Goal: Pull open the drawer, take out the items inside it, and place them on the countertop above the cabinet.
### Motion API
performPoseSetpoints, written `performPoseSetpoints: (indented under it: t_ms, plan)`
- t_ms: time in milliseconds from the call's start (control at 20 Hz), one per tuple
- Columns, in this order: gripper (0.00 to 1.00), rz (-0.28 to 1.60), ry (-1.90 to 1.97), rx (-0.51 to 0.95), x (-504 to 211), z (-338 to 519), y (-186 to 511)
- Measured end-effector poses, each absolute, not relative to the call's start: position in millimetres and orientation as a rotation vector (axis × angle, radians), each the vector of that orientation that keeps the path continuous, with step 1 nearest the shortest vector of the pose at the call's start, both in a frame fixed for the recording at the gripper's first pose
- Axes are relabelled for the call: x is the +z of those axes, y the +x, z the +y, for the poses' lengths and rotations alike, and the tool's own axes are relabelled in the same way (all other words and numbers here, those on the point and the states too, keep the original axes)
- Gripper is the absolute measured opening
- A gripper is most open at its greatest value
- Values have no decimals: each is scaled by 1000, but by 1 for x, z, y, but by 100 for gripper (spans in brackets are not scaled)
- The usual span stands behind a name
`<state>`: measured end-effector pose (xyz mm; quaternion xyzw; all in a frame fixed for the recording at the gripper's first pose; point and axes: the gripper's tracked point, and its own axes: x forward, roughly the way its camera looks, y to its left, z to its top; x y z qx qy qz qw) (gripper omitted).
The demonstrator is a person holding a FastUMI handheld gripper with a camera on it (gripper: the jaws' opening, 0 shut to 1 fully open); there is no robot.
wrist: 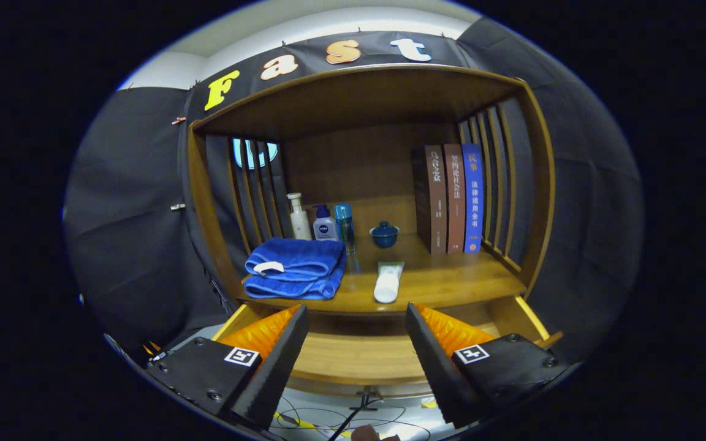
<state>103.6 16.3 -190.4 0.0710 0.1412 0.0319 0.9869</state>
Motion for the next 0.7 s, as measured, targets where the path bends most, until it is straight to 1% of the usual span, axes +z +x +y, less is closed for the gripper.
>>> performPoseSetpoints:
  t_ms: [200, 450, 600, 700]
  plan:
    - [100, 224, 93, 59, -215, -7, 84]
    - [100, 136, -58, 50, -207, -53, 66]
    - [100, 125, -22, 55, -210, -48, 52]
    - [99, 145, -3, 69, -229, -30, 41]
